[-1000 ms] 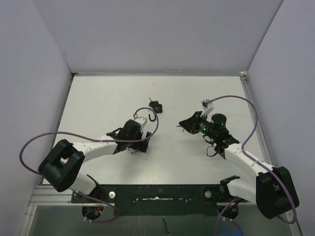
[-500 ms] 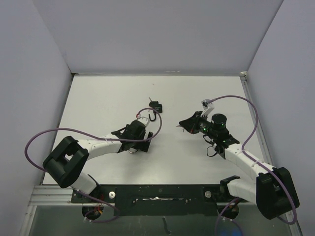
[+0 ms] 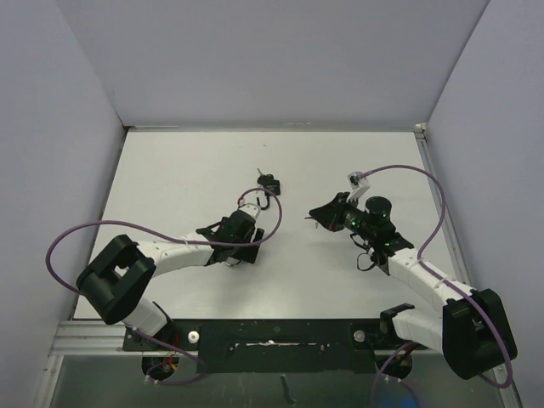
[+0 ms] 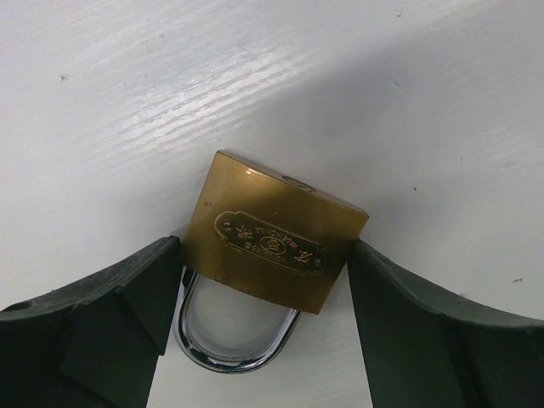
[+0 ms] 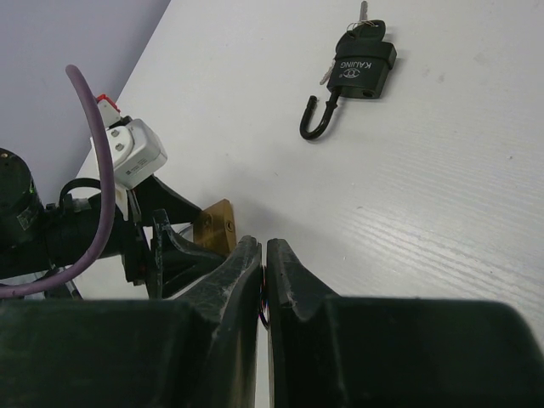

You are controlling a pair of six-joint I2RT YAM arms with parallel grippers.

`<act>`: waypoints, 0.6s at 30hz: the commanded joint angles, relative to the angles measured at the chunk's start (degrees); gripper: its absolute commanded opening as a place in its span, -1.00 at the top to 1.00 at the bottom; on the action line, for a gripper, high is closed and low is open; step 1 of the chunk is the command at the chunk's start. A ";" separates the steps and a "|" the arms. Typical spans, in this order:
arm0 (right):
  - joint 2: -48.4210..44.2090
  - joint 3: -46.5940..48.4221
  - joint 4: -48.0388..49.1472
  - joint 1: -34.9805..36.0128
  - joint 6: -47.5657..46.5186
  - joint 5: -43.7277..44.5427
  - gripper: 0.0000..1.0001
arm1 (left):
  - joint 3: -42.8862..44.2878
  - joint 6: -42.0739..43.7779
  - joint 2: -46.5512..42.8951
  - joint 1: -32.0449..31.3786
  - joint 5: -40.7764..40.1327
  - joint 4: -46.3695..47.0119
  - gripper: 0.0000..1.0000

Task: Unlock with the key

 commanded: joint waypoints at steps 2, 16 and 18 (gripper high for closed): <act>-1.40 0.40 3.35 -0.26 -0.20 -0.62 1.00 | 1.37 -3.66 2.59 -3.74 5.36 -1.69 -0.37; -1.55 0.06 3.46 -0.29 -0.17 -0.66 1.00 | 1.41 -4.92 3.28 -5.84 6.09 -1.82 -0.76; -1.64 0.10 3.43 -0.26 -0.24 -0.56 1.00 | 1.34 -4.76 3.44 -5.96 6.33 -1.70 -0.75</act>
